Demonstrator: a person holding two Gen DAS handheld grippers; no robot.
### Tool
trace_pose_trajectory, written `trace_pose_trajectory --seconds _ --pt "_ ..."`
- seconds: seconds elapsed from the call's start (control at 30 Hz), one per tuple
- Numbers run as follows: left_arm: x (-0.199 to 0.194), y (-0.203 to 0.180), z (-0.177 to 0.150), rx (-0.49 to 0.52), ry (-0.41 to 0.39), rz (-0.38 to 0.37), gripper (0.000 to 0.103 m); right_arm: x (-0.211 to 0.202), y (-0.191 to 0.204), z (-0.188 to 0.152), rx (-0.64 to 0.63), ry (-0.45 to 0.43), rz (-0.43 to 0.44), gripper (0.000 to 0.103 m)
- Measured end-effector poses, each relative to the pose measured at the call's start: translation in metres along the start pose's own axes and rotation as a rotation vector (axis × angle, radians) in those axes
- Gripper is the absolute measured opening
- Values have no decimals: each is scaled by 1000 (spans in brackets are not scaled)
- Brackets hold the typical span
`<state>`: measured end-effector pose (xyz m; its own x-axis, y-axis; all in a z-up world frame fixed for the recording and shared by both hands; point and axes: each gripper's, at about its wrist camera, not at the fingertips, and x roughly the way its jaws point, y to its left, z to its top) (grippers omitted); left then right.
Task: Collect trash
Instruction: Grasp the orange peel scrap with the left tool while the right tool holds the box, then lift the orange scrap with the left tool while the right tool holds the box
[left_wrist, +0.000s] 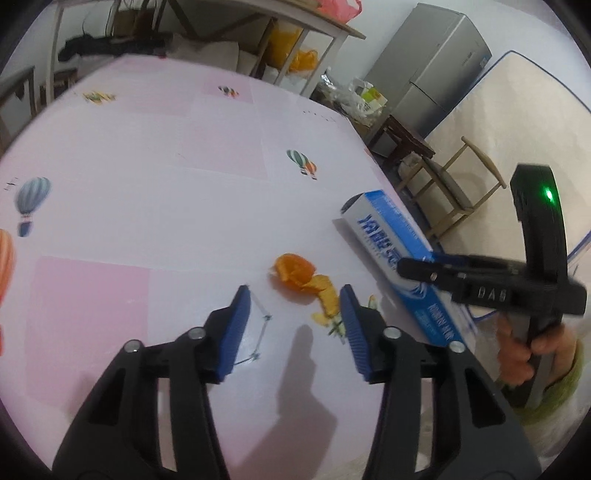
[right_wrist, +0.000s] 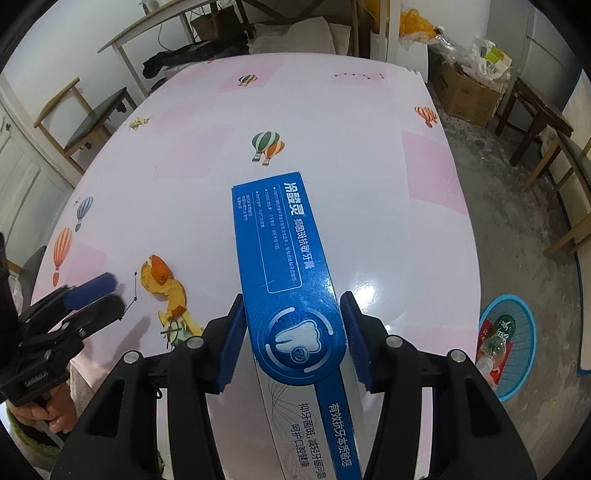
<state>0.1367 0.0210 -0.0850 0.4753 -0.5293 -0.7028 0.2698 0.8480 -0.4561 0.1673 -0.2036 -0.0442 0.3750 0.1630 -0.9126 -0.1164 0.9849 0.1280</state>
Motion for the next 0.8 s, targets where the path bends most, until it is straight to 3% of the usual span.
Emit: trace_pose_trajectory --seconds 0.27,0.53,0.8 --pt "30 -10 10 14 54 43 28 2 -2 -2 11 -6 19 50" --pt "37 -20 14 67 41 113 14 3 -4 -3 16 -18 27 50" --pt "34 -26 14 89 25 141 10 7 -4 -3 8 16 30 51"
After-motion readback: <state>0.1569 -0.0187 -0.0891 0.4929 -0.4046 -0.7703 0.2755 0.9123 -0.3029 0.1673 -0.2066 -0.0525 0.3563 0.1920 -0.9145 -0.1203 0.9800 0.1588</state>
